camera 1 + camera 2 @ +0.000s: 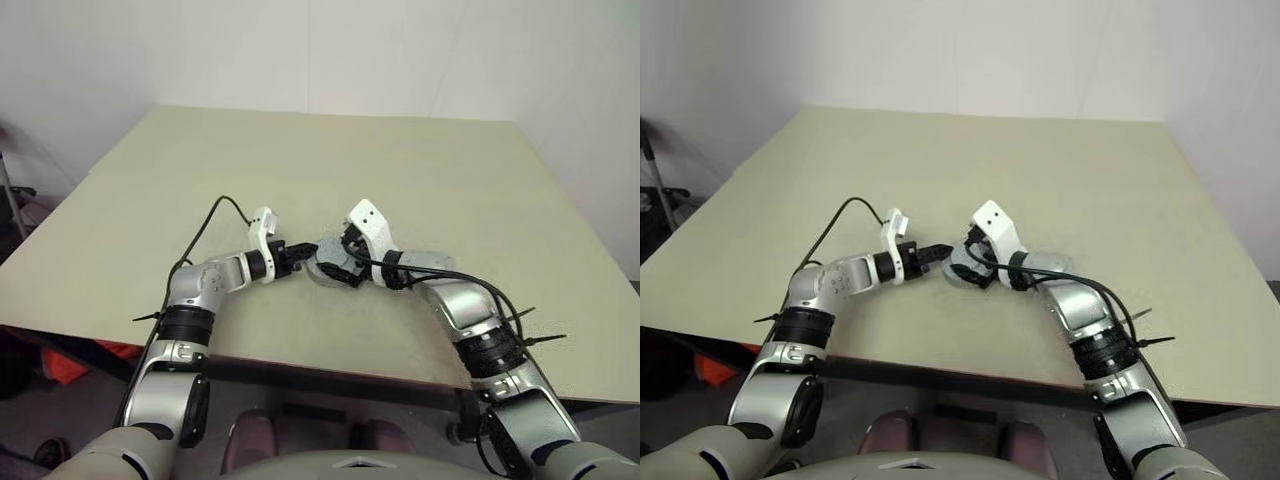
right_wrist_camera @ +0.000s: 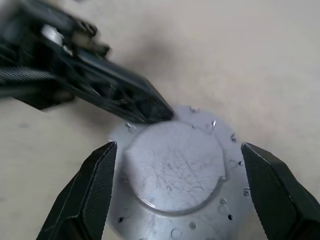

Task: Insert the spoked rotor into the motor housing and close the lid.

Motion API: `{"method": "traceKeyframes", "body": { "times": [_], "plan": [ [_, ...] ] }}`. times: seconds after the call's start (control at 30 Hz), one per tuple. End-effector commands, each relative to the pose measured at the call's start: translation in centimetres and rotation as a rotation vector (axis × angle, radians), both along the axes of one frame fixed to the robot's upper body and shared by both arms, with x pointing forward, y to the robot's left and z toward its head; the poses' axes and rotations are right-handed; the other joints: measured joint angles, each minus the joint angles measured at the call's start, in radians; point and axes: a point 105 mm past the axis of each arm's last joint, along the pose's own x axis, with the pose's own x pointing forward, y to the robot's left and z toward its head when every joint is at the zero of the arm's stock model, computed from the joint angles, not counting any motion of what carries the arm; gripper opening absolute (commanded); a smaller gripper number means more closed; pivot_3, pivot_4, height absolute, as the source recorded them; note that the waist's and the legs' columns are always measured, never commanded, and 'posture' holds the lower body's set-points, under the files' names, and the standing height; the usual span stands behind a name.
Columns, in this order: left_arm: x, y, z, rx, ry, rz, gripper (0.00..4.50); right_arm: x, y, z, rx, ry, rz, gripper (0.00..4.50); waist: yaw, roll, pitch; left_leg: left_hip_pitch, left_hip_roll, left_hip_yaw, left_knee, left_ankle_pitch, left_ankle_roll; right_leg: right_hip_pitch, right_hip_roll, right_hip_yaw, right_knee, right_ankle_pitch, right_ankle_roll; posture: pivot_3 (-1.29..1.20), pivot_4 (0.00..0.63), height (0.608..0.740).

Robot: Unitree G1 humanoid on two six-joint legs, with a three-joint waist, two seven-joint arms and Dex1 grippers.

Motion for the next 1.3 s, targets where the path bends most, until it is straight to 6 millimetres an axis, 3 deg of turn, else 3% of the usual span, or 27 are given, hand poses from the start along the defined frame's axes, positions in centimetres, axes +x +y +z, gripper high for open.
{"method": "traceKeyframes", "body": {
  "times": [0.03,0.17,0.33,0.47,0.67,1.07,1.3],
  "plan": [
    [-0.5,-0.8,-1.0,0.019,0.042,-0.028,0.0,-0.9,0.0,3.6,0.088,-0.043,0.029,4.47,0.0,0.0,0.0,0.0,0.0,0.0,0.0,0.0,0.001,0.001,0.0,0.0,0.0,0.0,0.0,0.0,0.0,0.74],
    [-0.5,-1.0,-1.0,0.015,0.041,-0.032,0.0,-0.5,-2.0,4.3,0.187,0.093,-0.076,4.47,0.001,0.0,0.0,0.001,0.0,0.0,0.0,0.0,0.001,0.002,0.0,0.0,0.0,-0.001,0.0,0.0,0.0,0.74],
    [-0.3,-1.1,-0.9,0.011,0.034,-0.03,0.0,-0.4,-5.6,0.3,0.223,0.423,-0.276,4.47,0.003,0.0,0.0,0.002,-0.003,0.0,0.0,0.0,0.001,0.004,-0.004,0.0,0.0,-0.002,0.001,0.0,0.0,0.74],
    [-0.1,-0.7,-0.9,0.013,0.03,-0.015,0.0,-1.3,-6.8,-1.7,0.305,0.658,-0.374,4.47,0.004,0.001,0.0,0.001,-0.005,0.0,0.0,0.0,0.001,0.003,-0.006,0.0,0.001,-0.002,0.002,0.0,0.0,0.74],
    [0.4,0.0,-0.8,0.019,0.021,0.014,0.0,-2.2,-5.0,-1.8,0.383,0.78,-0.347,4.47,0.003,0.002,-0.001,0.002,-0.004,0.0,-0.001,0.0,0.0,0.003,-0.006,-0.001,0.001,-0.002,0.002,0.0,0.0,0.74],
    [1.6,1.4,-0.3,0.038,-0.005,0.073,0.0,0.1,-1.3,-3.7,0.555,0.893,-0.442,4.47,-0.015,0.003,-0.001,0.007,-0.004,0.001,-0.007,0.003,-0.005,0.003,-0.006,-0.001,0.002,-0.006,0.008,0.0,0.0,0.74],
    [2.1,1.7,0.0,0.046,-0.02,0.088,0.0,0.3,1.0,-2.7,0.654,0.966,-0.383,4.47,-0.017,0.002,-0.001,0.014,-0.004,0.002,-0.018,0.009,-0.016,0.003,-0.005,-0.001,0.002,-0.006,0.008,0.0,0.0,0.74]
  ]
}}
